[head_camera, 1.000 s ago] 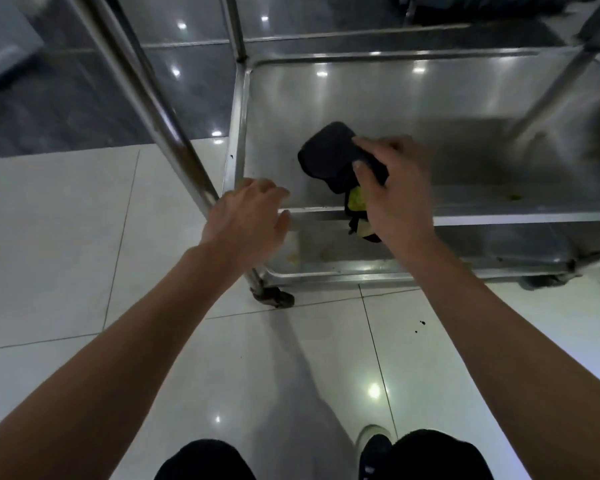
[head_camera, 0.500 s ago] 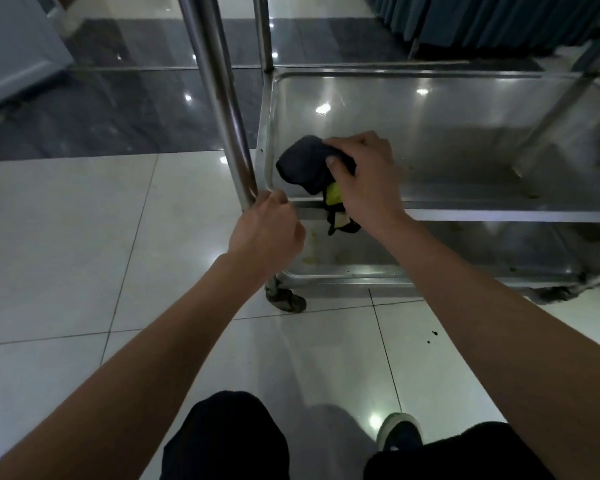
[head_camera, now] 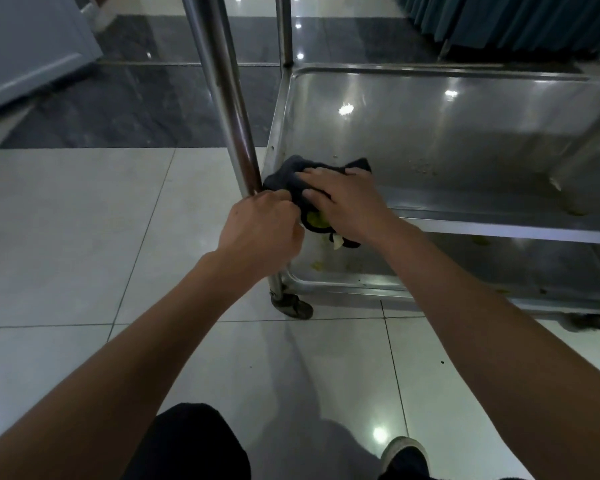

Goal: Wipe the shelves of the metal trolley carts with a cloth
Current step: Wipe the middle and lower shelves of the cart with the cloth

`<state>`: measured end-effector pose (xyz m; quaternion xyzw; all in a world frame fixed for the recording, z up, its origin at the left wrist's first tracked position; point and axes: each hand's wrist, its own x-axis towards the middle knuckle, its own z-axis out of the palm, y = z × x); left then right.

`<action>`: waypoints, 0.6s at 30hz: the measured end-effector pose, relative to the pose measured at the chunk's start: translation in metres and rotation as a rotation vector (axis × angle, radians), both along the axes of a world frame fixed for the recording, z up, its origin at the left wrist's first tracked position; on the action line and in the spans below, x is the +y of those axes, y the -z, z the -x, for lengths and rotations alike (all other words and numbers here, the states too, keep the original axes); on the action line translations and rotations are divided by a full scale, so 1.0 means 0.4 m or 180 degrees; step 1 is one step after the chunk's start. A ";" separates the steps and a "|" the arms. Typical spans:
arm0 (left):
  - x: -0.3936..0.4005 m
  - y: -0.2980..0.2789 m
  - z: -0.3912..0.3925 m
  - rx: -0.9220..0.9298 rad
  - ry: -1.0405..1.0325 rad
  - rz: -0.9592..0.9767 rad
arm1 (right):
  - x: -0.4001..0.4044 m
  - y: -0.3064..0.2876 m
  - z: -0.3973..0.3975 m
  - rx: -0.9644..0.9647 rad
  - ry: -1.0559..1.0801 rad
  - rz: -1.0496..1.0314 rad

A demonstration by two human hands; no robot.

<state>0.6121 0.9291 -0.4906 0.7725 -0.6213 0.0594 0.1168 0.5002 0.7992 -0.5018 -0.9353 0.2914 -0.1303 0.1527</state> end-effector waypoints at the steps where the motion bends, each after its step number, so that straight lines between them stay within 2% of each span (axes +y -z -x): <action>1: -0.003 -0.001 0.001 -0.0040 -0.0016 0.0003 | -0.006 -0.001 -0.007 0.0047 -0.0064 0.0009; 8: 0.000 -0.006 0.019 -0.0137 -0.0189 0.0001 | -0.011 0.000 -0.013 0.0144 -0.0234 0.0082; 12: -0.012 -0.007 0.022 -0.0204 -0.0232 -0.0051 | -0.028 0.019 0.027 0.0081 0.0029 0.0311; 18: -0.035 0.010 0.051 -0.0528 -0.0169 -0.0035 | -0.100 0.040 0.199 -0.0044 0.0477 0.0412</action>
